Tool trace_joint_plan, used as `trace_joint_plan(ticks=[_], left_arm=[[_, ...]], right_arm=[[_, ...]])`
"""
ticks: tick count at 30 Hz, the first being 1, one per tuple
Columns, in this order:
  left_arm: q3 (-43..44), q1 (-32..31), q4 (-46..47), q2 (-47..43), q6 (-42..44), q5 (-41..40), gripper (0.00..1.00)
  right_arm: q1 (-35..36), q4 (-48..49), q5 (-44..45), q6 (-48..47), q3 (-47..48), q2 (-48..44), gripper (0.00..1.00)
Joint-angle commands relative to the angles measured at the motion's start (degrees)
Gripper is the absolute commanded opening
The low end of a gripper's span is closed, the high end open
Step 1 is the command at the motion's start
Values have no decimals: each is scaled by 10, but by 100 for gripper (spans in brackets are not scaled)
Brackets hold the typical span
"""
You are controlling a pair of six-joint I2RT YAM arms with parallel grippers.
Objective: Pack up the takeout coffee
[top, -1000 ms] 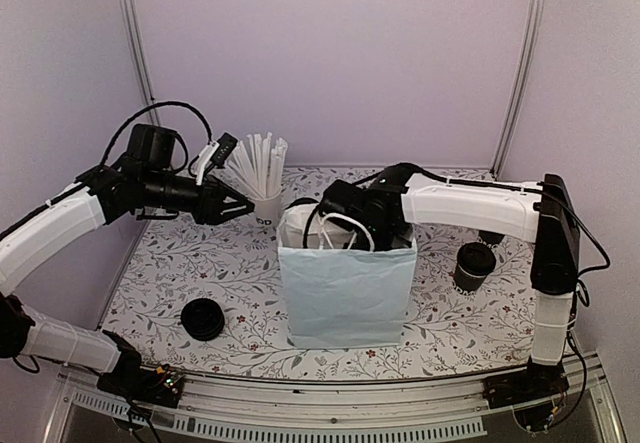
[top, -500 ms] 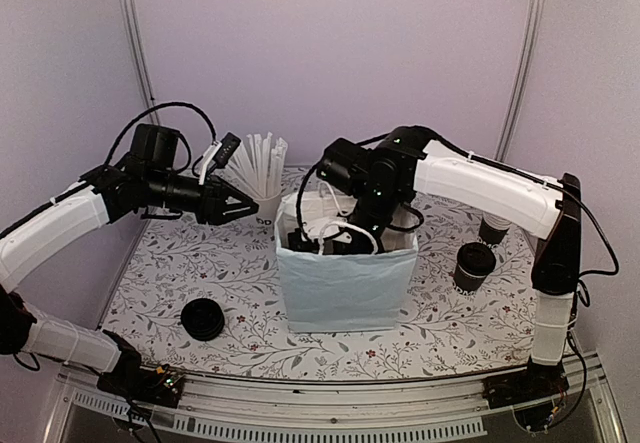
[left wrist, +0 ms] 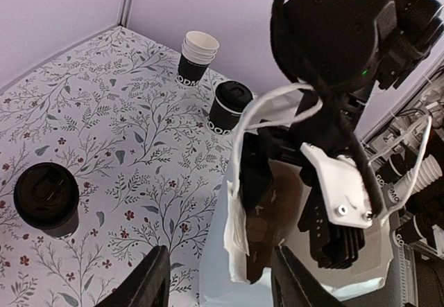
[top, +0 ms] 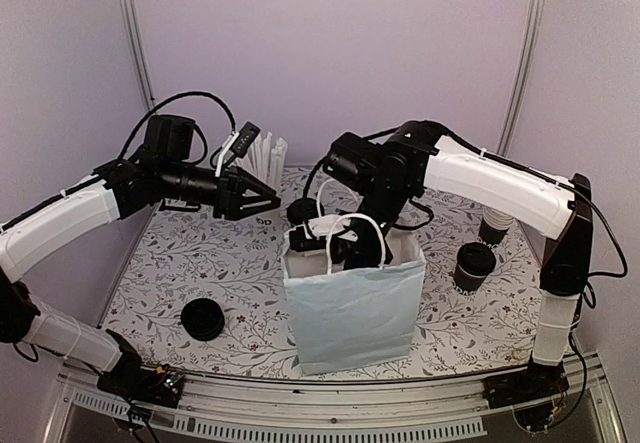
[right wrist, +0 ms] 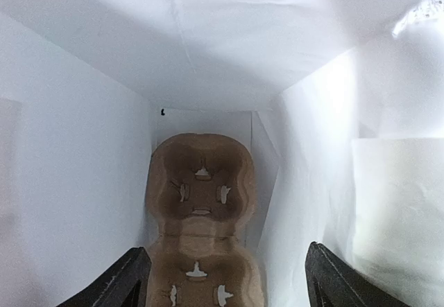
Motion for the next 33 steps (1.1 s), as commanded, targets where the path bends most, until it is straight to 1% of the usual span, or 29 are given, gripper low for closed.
trace_joint_plan(ticks=[1, 7, 9, 17, 20, 21, 22, 24, 27, 28, 33], left_arm=[[11, -19, 43, 11, -10, 19, 52], [5, -54, 47, 32, 1, 18, 52], [10, -67, 48, 40, 1, -3, 52], [42, -98, 93, 92, -13, 1, 52], [62, -106, 93, 126, -16, -12, 49], [70, -108, 90, 135, -17, -18, 46], [77, -110, 85, 144, -16, -22, 40], [92, -111, 72, 159, -10, -21, 23], [102, -111, 64, 162, -7, -20, 3], [102, -111, 65, 158, -6, -22, 0], [110, -110, 37, 128, 13, -65, 0]], right_arm=[[3, 20, 24, -19, -32, 3, 80], [4, 6, -33, -36, -11, 4, 80], [4, -3, -34, -44, 2, 2, 80], [4, -2, -19, -59, 11, -29, 81], [4, 0, -21, -60, 12, -35, 81], [4, 1, -21, -61, 12, -40, 81], [4, 2, -22, -61, 13, -44, 81], [4, 2, -21, -65, 17, -53, 81], [4, 5, -15, -72, 28, -72, 81], [4, 10, -9, -75, 32, -78, 81], [4, 73, 42, -80, 45, -123, 81]])
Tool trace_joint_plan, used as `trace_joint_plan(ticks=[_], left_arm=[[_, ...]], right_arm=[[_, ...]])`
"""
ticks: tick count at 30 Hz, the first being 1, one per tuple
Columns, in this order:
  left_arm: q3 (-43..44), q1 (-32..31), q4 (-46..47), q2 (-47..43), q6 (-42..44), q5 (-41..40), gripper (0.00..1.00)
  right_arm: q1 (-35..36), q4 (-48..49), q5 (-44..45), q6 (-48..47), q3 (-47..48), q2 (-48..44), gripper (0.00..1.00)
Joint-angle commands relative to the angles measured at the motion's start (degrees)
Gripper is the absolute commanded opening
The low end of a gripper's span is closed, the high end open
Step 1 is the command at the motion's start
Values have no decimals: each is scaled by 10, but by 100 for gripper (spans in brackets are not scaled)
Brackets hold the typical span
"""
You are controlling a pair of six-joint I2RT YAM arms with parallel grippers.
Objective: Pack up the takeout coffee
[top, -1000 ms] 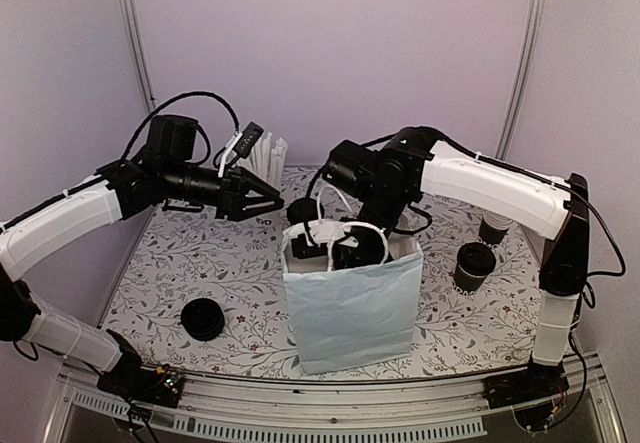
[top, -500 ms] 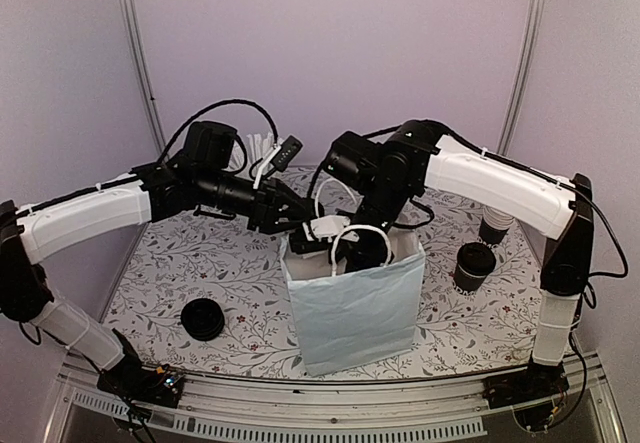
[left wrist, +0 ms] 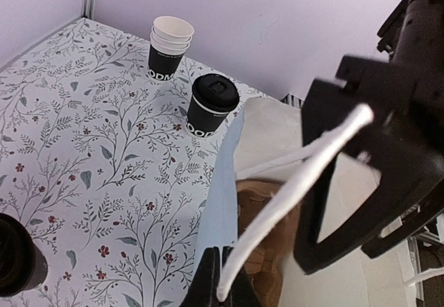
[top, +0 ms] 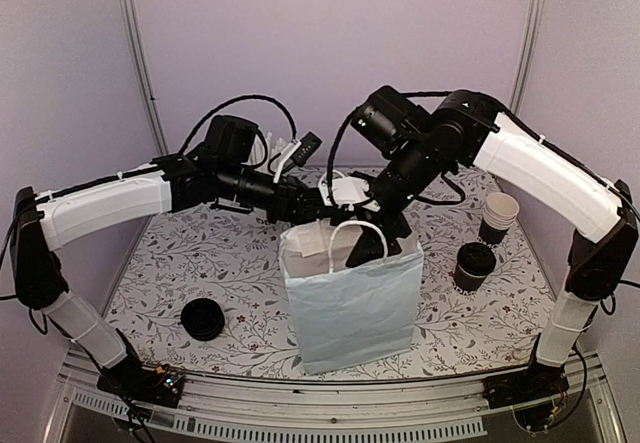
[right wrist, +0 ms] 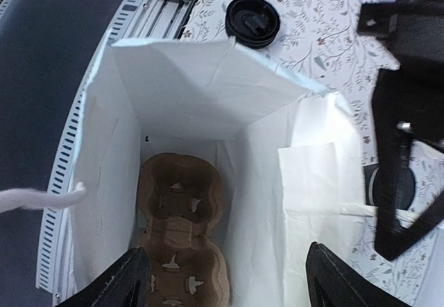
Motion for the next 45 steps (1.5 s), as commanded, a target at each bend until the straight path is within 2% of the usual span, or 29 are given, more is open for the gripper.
trace_joint_plan(ticks=[1, 3, 6, 11, 16, 18, 22, 30, 33, 41, 45], left_arm=[[28, -4, -40, -36, 28, -47, 0], [40, -3, -72, -48, 45, -76, 0], [55, 0, -117, -65, 65, -122, 0], [52, 4, -143, -89, 88, -159, 0], [20, -9, -134, -78, 70, -74, 0], [7, -27, -134, -73, 69, -63, 1], [-15, -82, -137, -87, 38, -87, 1], [-55, -179, -129, -150, -22, -162, 3], [-80, -197, -115, -162, -41, -171, 5], [-78, -196, -109, -164, -28, -227, 1], [-52, -164, -111, -154, -33, -238, 0]], right_arm=[[3, 70, 45, -16, 25, -62, 81], [2, 92, 62, -16, 34, -77, 82], [-12, 75, 83, -31, 79, -81, 83], [-81, 82, 63, -47, 120, -94, 84], [-145, 135, 26, -19, 39, -126, 84], [-154, 151, 21, -9, -4, -140, 84], [-158, 179, 20, 11, -70, -161, 84], [-159, 209, 19, 36, -138, -192, 84], [-158, 217, 22, 39, -166, -202, 84], [-158, 207, 17, 47, -157, -201, 84], [-159, 195, 10, 52, -144, -195, 84]])
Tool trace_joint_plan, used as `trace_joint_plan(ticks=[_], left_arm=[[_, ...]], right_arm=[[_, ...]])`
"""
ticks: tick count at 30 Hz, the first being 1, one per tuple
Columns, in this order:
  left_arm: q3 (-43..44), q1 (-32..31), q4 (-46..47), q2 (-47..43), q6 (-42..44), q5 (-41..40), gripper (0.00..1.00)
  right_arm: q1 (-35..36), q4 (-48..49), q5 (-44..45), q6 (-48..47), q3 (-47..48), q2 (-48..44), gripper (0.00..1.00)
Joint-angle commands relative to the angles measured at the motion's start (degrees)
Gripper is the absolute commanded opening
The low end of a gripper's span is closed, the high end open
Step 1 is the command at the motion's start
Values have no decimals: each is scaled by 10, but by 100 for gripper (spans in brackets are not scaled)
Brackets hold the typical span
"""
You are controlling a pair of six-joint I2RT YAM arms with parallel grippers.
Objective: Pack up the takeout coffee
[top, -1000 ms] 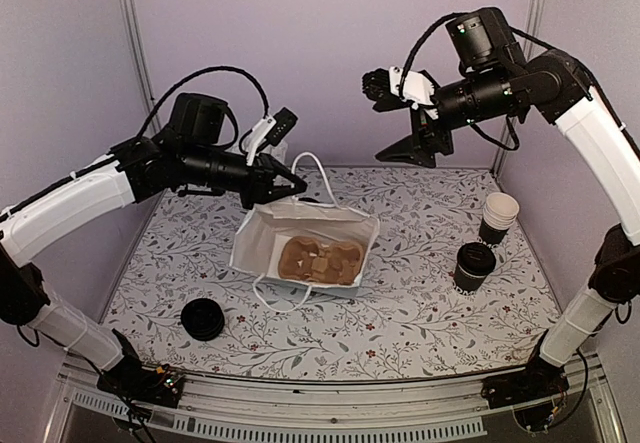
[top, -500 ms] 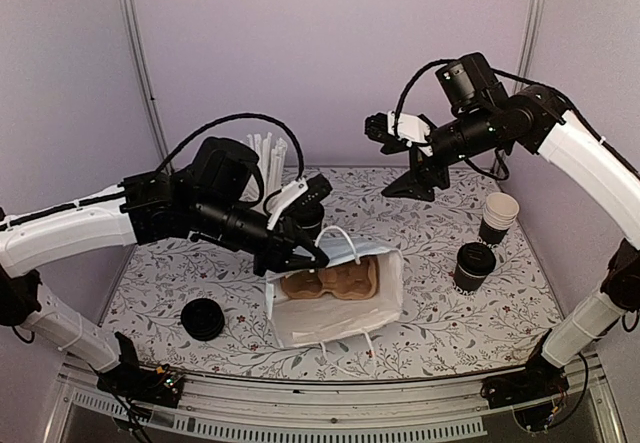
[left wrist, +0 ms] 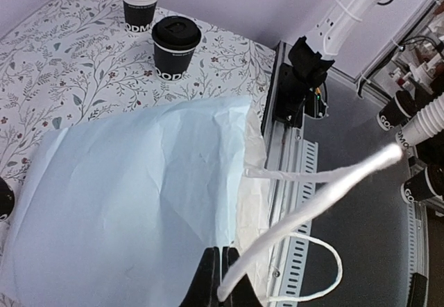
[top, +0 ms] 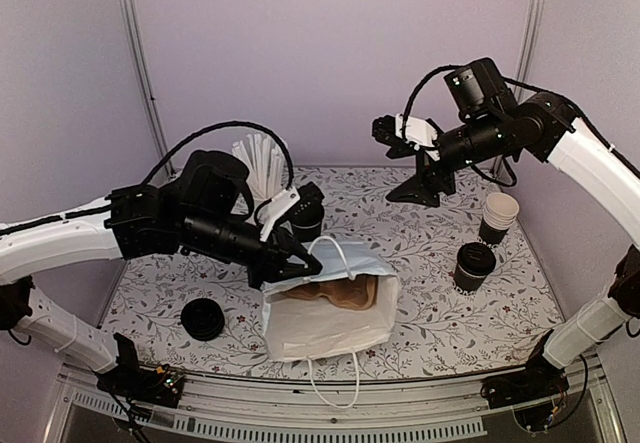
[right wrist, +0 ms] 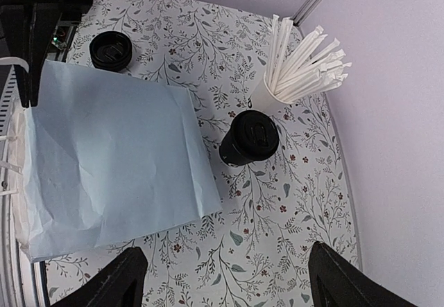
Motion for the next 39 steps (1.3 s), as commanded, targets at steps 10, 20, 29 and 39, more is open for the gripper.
trace_joint_plan(ticks=[10, 20, 29, 39], left_arm=[[126, 191, -47, 74, -82, 156, 0], [121, 330, -7, 140, -139, 288, 0], [154, 344, -1, 158, -115, 270, 15], [160, 345, 27, 130, -80, 184, 36]], right_arm=[[-1, -67, -118, -19, 74, -19, 83], [10, -134, -215, -46, 92, 32, 90], [57, -24, -144, 27, 84, 111, 82], [98, -7, -167, 32, 114, 163, 64]])
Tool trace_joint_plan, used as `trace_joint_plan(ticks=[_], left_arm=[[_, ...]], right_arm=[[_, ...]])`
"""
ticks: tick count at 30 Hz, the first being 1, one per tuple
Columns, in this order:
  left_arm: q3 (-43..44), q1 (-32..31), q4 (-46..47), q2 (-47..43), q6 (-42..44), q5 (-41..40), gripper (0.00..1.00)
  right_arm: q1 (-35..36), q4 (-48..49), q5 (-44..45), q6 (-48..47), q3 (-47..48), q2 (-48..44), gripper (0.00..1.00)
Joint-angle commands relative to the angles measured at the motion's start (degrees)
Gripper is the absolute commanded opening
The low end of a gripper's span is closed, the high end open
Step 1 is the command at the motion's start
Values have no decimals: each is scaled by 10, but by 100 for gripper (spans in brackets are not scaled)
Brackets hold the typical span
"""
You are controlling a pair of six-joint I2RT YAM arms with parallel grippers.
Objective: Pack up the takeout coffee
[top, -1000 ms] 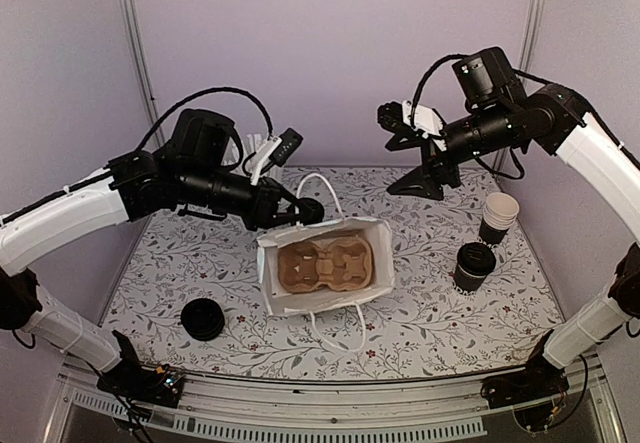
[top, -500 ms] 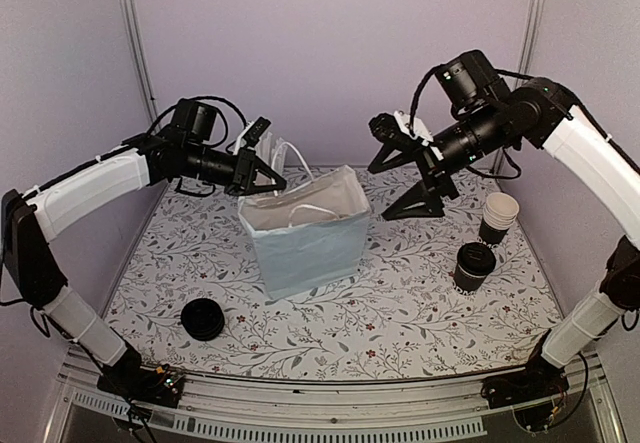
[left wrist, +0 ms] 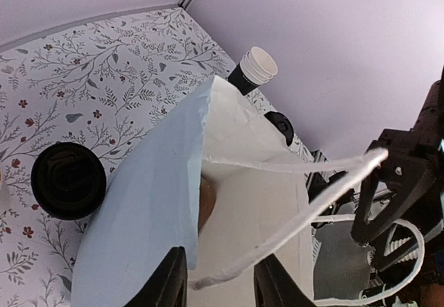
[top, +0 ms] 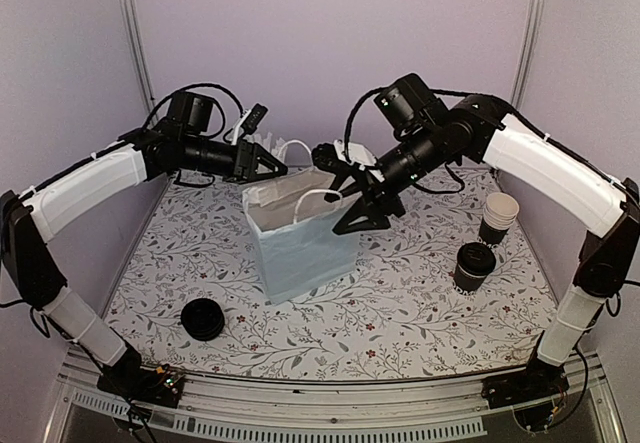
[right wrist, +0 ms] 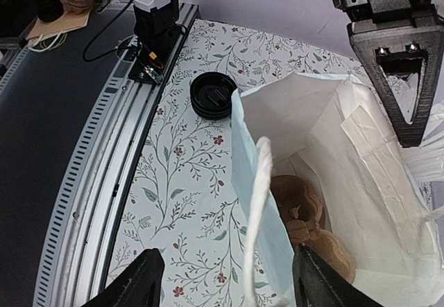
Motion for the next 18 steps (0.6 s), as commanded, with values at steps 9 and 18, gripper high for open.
trace_joint_plan(ticks=[9, 18], left_arm=[[36, 5, 59, -5, 38, -62, 24], [88, 3, 54, -26, 25, -67, 0]], right_arm=[[21, 46, 32, 53, 57, 28, 12], [22, 40, 27, 42, 135, 22, 5]])
